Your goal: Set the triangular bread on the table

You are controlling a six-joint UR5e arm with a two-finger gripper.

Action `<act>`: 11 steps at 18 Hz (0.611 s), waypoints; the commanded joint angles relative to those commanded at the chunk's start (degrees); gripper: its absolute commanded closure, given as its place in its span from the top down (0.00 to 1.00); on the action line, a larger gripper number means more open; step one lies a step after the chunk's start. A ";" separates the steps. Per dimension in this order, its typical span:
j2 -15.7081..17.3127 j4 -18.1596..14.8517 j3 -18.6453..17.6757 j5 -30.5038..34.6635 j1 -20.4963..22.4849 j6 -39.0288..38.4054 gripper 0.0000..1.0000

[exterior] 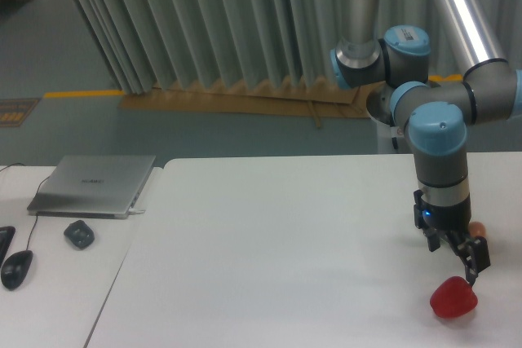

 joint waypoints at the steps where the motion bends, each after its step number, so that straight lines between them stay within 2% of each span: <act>1: 0.00 0.00 0.00 0.00 0.00 0.00 1.00; 8: 1.23 -0.09 0.53 0.35 0.44 0.26 1.00; 11: 2.89 -0.26 0.09 0.62 2.71 0.35 1.00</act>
